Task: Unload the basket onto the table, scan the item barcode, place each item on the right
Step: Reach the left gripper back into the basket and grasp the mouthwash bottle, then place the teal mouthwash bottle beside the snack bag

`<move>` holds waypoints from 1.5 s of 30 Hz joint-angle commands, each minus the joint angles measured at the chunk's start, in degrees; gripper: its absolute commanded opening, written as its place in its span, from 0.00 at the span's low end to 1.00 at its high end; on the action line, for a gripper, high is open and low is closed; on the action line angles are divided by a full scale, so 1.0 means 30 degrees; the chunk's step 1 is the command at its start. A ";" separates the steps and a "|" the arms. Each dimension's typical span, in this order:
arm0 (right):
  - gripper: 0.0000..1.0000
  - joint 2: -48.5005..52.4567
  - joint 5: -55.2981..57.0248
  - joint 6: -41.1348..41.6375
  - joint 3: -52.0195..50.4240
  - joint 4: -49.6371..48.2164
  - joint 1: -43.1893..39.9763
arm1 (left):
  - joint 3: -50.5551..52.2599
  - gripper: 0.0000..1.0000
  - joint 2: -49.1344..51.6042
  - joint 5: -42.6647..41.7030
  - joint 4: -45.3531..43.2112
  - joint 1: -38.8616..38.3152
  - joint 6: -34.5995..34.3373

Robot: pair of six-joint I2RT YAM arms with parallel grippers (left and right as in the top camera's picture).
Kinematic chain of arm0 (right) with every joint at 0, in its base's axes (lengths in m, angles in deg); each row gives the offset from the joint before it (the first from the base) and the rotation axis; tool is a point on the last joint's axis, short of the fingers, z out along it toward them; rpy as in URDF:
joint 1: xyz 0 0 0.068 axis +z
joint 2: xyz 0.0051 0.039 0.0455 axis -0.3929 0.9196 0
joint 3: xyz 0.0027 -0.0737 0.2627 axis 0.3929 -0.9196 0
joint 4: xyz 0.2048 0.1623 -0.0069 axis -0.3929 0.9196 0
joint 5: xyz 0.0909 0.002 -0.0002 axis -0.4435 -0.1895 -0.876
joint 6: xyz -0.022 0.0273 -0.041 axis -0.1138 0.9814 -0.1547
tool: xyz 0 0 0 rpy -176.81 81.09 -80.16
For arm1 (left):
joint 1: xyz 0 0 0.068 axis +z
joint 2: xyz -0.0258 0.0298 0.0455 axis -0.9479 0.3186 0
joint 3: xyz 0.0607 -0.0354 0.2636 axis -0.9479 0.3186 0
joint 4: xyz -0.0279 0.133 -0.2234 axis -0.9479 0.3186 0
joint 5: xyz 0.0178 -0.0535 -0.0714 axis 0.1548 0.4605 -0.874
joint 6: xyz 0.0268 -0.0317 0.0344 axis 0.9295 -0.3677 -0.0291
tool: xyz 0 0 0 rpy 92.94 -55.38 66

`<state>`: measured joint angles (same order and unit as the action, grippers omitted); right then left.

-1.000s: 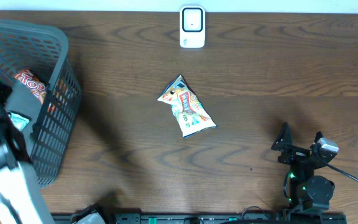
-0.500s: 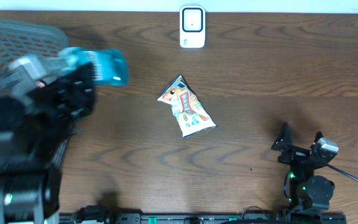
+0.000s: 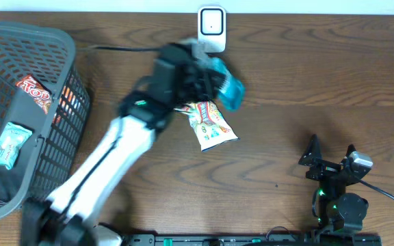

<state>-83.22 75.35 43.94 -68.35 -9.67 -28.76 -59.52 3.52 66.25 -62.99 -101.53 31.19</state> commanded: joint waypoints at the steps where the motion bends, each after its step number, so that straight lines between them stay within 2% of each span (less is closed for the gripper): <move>1: 0.99 -0.0029 0.0015 -0.0175 -0.0080 0.0007 0.0146 | -0.0364 0.25 0.1705 0.2550 -0.0510 -0.1195 0.0940; 3: 0.99 -0.0029 0.0015 -0.0175 -0.0080 0.0007 0.0146 | -0.0364 0.25 0.2929 0.3606 -0.0852 -0.1851 0.0940; 11: 0.99 -0.0029 0.0015 -0.0168 -0.0080 0.0007 0.0146 | -0.0364 0.26 0.5778 0.3643 -0.3869 -0.3133 0.0386; 14: 0.99 -0.0029 0.0015 -0.0168 -0.0080 0.0007 0.0146 | -0.0364 0.31 0.5952 0.3643 -0.4022 -0.3177 0.0131; 15: 0.99 -0.0029 0.0015 -0.0168 -0.0080 0.0007 0.0146 | -0.0364 0.38 0.5952 0.3643 -0.3985 -0.3169 0.0131; 17: 0.99 -0.0029 0.0015 -0.0175 -0.0080 0.0007 0.0146 | -0.0364 0.44 0.5952 0.3650 -0.3869 -0.3169 0.0138; 22: 0.99 -0.0029 0.0015 -0.0175 -0.0080 0.0007 0.0146 | -0.0357 0.45 0.5974 0.3767 -0.2514 -0.3169 0.0146; 27: 0.99 -0.0029 0.0015 -0.0175 -0.0080 0.0007 0.0146 | -0.0168 0.45 0.5974 0.5479 -0.0576 -0.3169 0.0138; 31: 0.99 -0.0029 0.0015 -0.0175 -0.0080 0.0007 0.0146 | -0.0015 0.46 0.5974 0.5654 0.0153 -0.3169 0.0146; 34: 0.99 -0.0029 0.0015 -0.0175 -0.0080 0.0007 0.0146 | -0.0015 0.55 0.5967 0.5654 0.0299 -0.3169 0.0153; 37: 0.99 -0.0029 0.0015 -0.0168 -0.0080 0.0007 0.0146 | -0.0022 0.57 0.5916 0.5654 0.0670 -0.3169 0.0452; 38: 0.99 -0.0029 0.0015 -0.0175 -0.0080 0.0007 0.0146 | -0.0022 0.65 0.5843 0.5661 0.0874 -0.3169 0.0736; 42: 0.99 -0.0029 0.0015 -0.0175 -0.0080 0.0007 0.0146 | -0.0029 0.77 0.5056 0.6003 0.1902 -0.3082 0.1668; 45: 0.99 -0.0029 0.0022 -0.0175 -0.0080 0.0007 0.0146 | -0.0058 0.83 0.3534 0.7512 0.2936 -0.3016 0.1668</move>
<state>-83.22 75.35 43.94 -68.35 -9.67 -28.76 -59.70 20.05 83.60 -55.62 -111.06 34.16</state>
